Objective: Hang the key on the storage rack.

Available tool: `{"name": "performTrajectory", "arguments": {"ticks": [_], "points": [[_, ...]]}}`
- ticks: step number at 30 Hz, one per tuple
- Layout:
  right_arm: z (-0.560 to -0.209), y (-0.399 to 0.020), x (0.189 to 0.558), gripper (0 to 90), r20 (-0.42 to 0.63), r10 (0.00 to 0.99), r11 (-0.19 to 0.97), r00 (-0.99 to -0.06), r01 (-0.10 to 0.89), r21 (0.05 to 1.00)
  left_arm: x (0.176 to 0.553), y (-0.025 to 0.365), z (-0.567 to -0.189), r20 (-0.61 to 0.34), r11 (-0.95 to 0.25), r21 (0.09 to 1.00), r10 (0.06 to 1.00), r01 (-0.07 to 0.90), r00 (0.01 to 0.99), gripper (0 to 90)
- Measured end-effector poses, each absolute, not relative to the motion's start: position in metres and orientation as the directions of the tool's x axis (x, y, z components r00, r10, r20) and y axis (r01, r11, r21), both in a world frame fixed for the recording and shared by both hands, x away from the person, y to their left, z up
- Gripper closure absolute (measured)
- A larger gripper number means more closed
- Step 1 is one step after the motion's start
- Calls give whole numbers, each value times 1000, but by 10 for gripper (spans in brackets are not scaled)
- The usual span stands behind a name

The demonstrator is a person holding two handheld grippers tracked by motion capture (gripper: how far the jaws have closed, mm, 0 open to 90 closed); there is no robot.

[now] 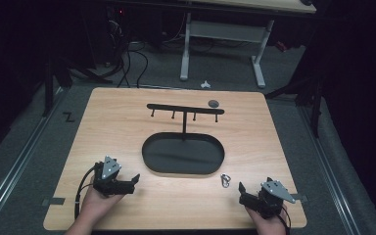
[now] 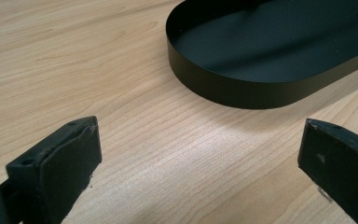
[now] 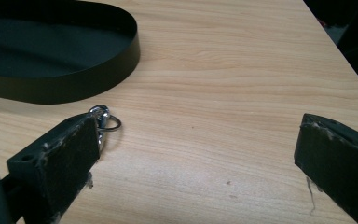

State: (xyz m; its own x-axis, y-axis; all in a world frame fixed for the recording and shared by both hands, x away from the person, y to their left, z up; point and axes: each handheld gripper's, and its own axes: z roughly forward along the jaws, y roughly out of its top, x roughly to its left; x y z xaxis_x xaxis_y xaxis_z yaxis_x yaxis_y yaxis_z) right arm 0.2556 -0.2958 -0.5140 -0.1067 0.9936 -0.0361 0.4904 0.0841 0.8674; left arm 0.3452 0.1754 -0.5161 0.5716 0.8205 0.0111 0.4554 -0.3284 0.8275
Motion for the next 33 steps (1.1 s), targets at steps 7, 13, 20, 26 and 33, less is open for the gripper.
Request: {"name": "performTrajectory", "arguments": {"ticks": [7,13,20,26,33], "points": [[-514,-293,257,1,-35,992,91,-121,495,864,347,177,-518,-18,-341,804,804,487,594,0],[-513,-290,262,36,-12,986,95,-167,504,859,344,184,-517,-26,-335,804,806,492,592,1],[-512,-286,268,89,4,984,88,-177,513,854,342,192,-518,-31,-317,804,822,503,569,5],[-512,-282,269,118,3,977,110,-211,518,848,340,194,-517,-33,-328,798,814,507,579,8],[-515,-276,271,202,17,966,128,-256,541,831,344,194,-519,-32,-335,793,812,509,583,15]]}}
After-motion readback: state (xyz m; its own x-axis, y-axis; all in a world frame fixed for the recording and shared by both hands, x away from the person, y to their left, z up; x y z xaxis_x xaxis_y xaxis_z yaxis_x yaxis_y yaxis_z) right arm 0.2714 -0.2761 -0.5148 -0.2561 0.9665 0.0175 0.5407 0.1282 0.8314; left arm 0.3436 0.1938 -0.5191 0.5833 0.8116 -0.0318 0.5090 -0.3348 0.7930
